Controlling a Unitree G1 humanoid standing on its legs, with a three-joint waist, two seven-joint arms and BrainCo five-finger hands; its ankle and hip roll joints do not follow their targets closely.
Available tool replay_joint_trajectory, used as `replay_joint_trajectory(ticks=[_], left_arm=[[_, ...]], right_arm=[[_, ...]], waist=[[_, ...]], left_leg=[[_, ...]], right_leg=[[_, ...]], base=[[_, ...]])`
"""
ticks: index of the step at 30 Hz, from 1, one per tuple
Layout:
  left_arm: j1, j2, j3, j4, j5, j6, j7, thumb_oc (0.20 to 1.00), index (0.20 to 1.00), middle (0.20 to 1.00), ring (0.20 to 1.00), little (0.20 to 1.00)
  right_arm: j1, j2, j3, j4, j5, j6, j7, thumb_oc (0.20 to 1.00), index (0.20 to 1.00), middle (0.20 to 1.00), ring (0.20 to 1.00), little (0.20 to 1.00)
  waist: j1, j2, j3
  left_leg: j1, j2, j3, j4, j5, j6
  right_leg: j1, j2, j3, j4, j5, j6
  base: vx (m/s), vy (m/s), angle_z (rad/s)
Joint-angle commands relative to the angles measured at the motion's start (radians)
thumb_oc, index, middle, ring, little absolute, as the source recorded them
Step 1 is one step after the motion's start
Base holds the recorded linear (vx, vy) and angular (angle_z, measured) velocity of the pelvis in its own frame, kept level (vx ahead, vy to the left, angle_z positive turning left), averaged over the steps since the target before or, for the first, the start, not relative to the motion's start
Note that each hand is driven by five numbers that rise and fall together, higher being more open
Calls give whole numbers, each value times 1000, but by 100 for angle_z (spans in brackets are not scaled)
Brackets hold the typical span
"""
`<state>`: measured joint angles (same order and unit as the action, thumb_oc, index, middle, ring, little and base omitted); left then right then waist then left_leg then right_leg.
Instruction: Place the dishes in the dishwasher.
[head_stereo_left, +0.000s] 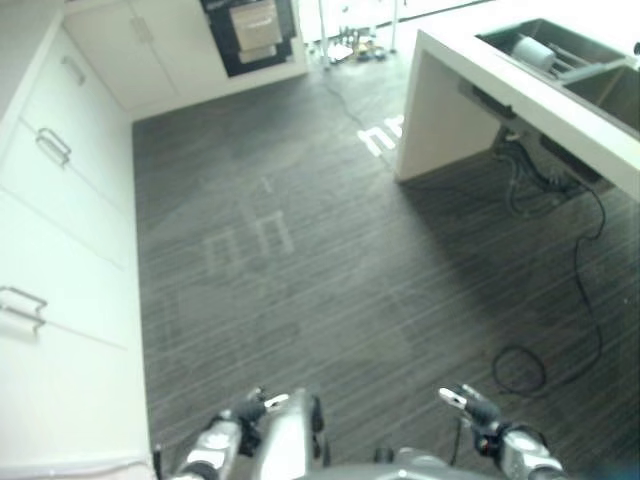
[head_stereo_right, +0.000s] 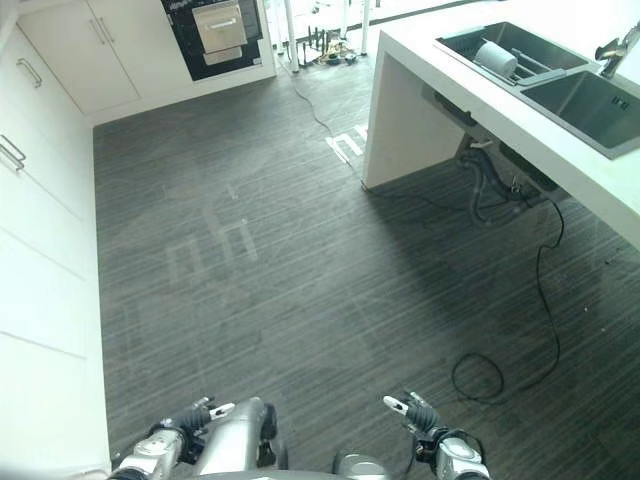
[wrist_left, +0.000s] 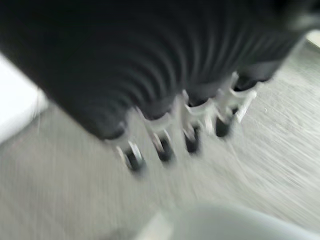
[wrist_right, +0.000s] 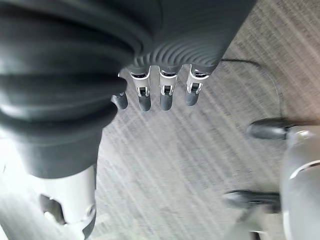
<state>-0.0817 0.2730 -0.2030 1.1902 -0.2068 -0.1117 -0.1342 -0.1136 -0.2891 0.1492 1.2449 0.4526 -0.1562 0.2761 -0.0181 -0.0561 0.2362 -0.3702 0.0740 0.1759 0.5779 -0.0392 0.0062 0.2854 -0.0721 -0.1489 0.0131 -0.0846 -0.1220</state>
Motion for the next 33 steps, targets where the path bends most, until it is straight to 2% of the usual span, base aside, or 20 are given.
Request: replay_joint_trajectory(ticks=[1, 3, 4, 6, 7, 10, 13, 14, 16, 17, 18, 19, 20, 22, 23, 24, 26, 27, 31, 33], left_arm=[[-14, -57, -27, 11, 23, -37, -5, 1000, 1000, 1000, 1000, 1000], [-5, -61, -14, 11, 41, -33, -12, 1000, 1000, 1000, 1000, 1000], [-3, -57, -11, 7, 48, -27, -20, 1000, 1000, 1000, 1000, 1000], [1, -54, -1, 10, 63, -3, -20, 1000, 1000, 1000, 1000, 1000], [-2, -45, -12, 14, 64, -4, -20, 1000, 1000, 1000, 1000, 1000], [-15, -20, -50, 23, 93, 11, -25, 1000, 1000, 1000, 1000, 1000], [-20, -5, -62, 39, 91, 28, -9, 1000, 1000, 1000, 1000, 1000], [-22, -5, -61, 45, 76, 38, 1, 1000, 1000, 1000, 1000, 1000], [-21, -5, -57, 51, 56, 44, 5, 1000, 1000, 1000, 1000, 1000], [-20, -3, -46, 50, 52, 48, -1, 1000, 1000, 1000, 1000, 1000], [-20, 0, -32, 45, 83, 53, -8, 1000, 1000, 1000, 1000, 1000], [-19, 1, -31, 43, 88, 54, -7, 1000, 1000, 1000, 1000, 1000], [-20, 3, -31, 42, 88, 58, -7, 1000, 1000, 1000, 1000, 1000], [-9, -2, -29, 44, 76, 58, -4, 1000, 1000, 1000, 1000, 1000], [3, -6, -27, 43, 78, 57, -2, 1000, 1000, 1000, 1000, 1000], [9, -9, -26, 44, 81, 56, -1, 1000, 1000, 1000, 1000, 1000], [32, -19, -18, 38, 98, 69, 15, 1000, 1000, 1000, 1000, 1000], [37, -21, -16, 37, 105, 81, 18, 1000, 1000, 1000, 1000, 1000], [53, -38, -9, 55, 106, 115, 28, 1000, 1000, 1000, 1000, 1000], [49, -45, -5, 55, 76, 121, 33, 1000, 1000, 1000, 1000, 1000]], right_arm=[[-3, -52, 5, -8, 9, 7, -1, 1000, 1000, 1000, 1000, 1000], [7, -63, -1, 3, -5, 7, 1, 1000, 1000, 1000, 1000, 1000], [12, -63, -11, 0, -15, 8, -7, 1000, 1000, 1000, 1000, 1000], [17, -60, -16, 2, -17, 29, -30, 1000, 1000, 1000, 1000, 1000], [20, -57, -29, 9, -14, 32, -26, 1000, 1000, 1000, 1000, 1000], [36, -39, -49, 9, -28, 7, -21, 1000, 1000, 1000, 1000, 1000], [41, -34, -36, -13, -7, -14, -10, 1000, 1000, 1000, 1000, 1000], [38, -35, -29, -14, -12, -24, -1, 1000, 1000, 1000, 1000, 1000], [33, -33, -24, -14, -17, -35, 5, 1000, 1000, 1000, 1000, 1000], [23, -27, -18, -16, -15, -51, 1, 1000, 1000, 1000, 1000, 1000], [15, -22, -10, -20, -9, -52, -7, 1000, 1000, 1000, 1000, 1000], [8, -22, -7, -21, -9, -48, -8, 1000, 1000, 1000, 1000, 1000], [0, -20, -5, -20, -7, -44, -9, 1000, 1000, 1000, 1000, 1000], [-8, -22, -10, -15, -14, -40, -7, 1000, 1000, 1000, 1000, 1000], [-7, -19, -18, -12, -30, -35, -3, 1000, 1000, 1000, 1000, 1000], [-6, -18, -21, -11, -32, -32, -3, 1000, 1000, 1000, 1000, 1000], [-2, -13, -21, -11, -34, -19, -6, 1000, 1000, 1000, 1000, 1000], [0, -10, -18, -9, -28, -18, -10, 1000, 1000, 1000, 1000, 1000], [0, -8, -10, -2, -46, -19, -14, 1000, 1000, 1000, 1000, 1000], [-7, -22, -4, 0, -60, -17, -12, 1000, 1000, 1000, 1000, 1000]], waist=[[25, 54, 21], [45, 62, 19], [43, 65, 10], [42, 75, -10], [37, 77, -14], [24, 83, -26], [9, 106, -19], [3, 113, -9], [-2, 118, -2], [-19, 109, 9], [-21, 100, 10], [-20, 92, 9], [-23, 89, 12], [-38, 87, 18], [-40, 94, 14], [-37, 97, 14], [-26, 91, 5], [-25, 88, 3], [-32, 80, -25], [-30, 78, -28]], left_leg=[[229, -9, -59, -415, 59, -40], [194, 8, -86, -503, 121, -64], [205, 14, -49, -522, 119, -62], [267, -13, -61, -575, 102, -43], [300, -28, -71, -597, 91, -26], [360, -77, -76, -642, 72, 29], [415, -119, -96, -648, 25, 90], [447, -121, -92, -655, 12, 97], [467, -122, -87, -658, 3, 96], [493, -132, -85, -658, -14, 95], [504, -133, -72, -658, -25, 85], [524, -138, -69, -664, -47, 78], [528, -135, -54, -664, -46, 76], [580, -135, -47, -665, -92, 65], [610, -129, -49, -665, -126, 58], [618, -126, -43, -665, -132, 56], [620, -118, -12, -658, -122, 45], [622, -115, -11, -645, -128, 44], [625, -98, -13, -547, -169, 19], [580, -74, -16, -386, -128, -13]], right_leg=[[-79, 48, 37, 51, -71, 152], [-31, 41, 57, 18, -75, 167], [-16, 29, 46, 11, -84, 182], [-33, -3, 27, 67, -88, 205], [-51, -16, 16, 120, -77, 210], [-120, -47, 2, 327, 24, 241], [-274, -75, -13, 688, 131, 249], [-335, -98, -22, 784, 132, 242], [-371, -87, -35, 791, 111, 232], [-395, -33, -62, 667, 74, 229], [-399, -20, -91, 493, 69, 233], [-407, -36, -100, 419, 61, 249], [-416, -40, -123, 324, 97, 244], [-453, -66, -135, 198, 146, 266], [-470, -86, -142, 179, 163, 289], [-467, -93, -151, 178, 165, 292], [-426, -99, -197, 128, 158, 279], [-413, -93, -191, 118, 150, 276], [-337, -39, -163, 75, 96, 226], [-295, -17, -150, 64, 66, 190]], base=[[524, 360, -87], [430, 357, -92], [347, 395, -59], [345, 484, -25], [342, 505, -42], [225, 344, -19], [195, 387, 10], [183, 315, 3], [177, 95, -5], [302, -78, -10], [395, -117, -7], [265, -133, -1], [226, -108, 35], [324, -154, 17], [388, -176, -45], [414, -242, -11], [246, -274, -3], [271, -325, -67], [327, -342, -41], [286, -382, -28]])
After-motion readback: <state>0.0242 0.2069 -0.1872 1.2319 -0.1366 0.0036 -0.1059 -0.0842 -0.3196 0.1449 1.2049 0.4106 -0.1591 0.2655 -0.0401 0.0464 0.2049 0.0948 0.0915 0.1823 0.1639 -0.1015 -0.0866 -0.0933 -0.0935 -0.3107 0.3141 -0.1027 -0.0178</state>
